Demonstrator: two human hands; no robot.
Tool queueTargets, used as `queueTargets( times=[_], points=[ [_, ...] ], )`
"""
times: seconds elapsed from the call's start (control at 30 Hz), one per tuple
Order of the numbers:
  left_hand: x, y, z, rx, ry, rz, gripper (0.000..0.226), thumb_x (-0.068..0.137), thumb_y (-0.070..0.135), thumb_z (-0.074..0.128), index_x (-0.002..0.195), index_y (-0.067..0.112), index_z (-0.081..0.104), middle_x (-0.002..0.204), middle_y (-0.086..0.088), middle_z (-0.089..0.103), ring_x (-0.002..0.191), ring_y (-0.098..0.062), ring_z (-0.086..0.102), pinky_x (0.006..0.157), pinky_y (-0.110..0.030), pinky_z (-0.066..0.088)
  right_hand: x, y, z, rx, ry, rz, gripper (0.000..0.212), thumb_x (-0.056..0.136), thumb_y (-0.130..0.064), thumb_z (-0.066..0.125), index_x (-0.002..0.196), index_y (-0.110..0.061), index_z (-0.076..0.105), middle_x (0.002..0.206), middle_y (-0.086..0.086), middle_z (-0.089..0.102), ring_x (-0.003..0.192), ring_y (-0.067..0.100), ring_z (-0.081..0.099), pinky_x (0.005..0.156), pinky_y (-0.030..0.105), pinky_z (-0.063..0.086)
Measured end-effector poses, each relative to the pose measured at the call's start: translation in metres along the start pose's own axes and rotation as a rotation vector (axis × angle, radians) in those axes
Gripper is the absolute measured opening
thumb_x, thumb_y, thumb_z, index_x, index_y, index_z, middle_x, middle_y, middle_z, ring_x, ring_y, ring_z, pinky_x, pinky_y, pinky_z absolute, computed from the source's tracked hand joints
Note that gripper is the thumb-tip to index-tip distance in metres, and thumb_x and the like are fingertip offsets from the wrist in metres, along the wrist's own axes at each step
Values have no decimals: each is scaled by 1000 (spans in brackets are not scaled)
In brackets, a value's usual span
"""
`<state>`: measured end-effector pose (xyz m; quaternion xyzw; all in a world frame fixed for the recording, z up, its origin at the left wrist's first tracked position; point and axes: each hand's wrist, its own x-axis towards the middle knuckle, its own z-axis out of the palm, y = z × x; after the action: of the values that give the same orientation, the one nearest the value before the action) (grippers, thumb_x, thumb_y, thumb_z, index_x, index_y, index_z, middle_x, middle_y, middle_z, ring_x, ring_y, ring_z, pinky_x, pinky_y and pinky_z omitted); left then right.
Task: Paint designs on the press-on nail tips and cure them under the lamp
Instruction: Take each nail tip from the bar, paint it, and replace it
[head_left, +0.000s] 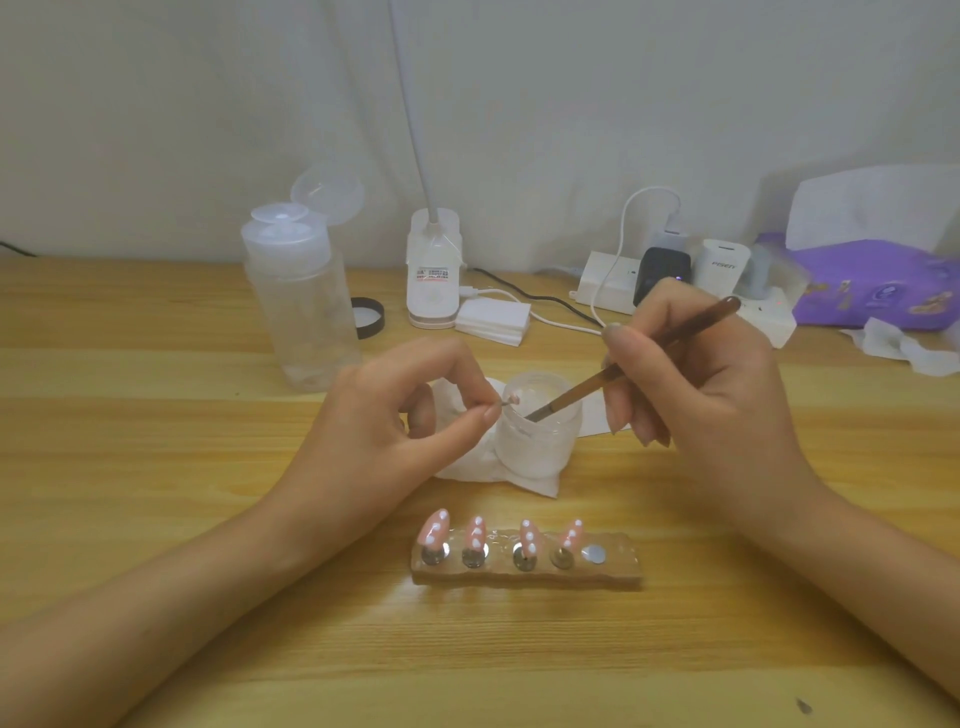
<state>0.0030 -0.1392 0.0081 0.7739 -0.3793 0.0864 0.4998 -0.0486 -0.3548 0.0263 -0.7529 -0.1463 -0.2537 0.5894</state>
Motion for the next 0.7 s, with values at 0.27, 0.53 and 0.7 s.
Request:
queueTargets(
  times=[0.27,0.53,0.7],
  points=[
    [0,0,-1,6,4,-3,7,86,21,69,81,20,65,78,19,60,48,-8,39,56,-8,35,5,6,-12,201,230,146,30,100,-30,54,72,-22,49,48,0,52,37,11,38,39,19,28],
    [0,0,-1,11,7,7,7,86,20,70,81,20,65,75,20,58,49,-6,40,56,-8,34,2,13,-10,394,347,378,38,101,-25,51,63,-26,56,49,-1,52,40,8,40,39,15,33],
    [0,0,-1,13,-2,9,6,87,21,69,83,20,67,80,16,61,50,-8,41,57,-8,36,2,12,-10,444,327,389,30,98,-28,52,68,-22,53,50,0,54,38,8,39,39,15,34]
  ],
)
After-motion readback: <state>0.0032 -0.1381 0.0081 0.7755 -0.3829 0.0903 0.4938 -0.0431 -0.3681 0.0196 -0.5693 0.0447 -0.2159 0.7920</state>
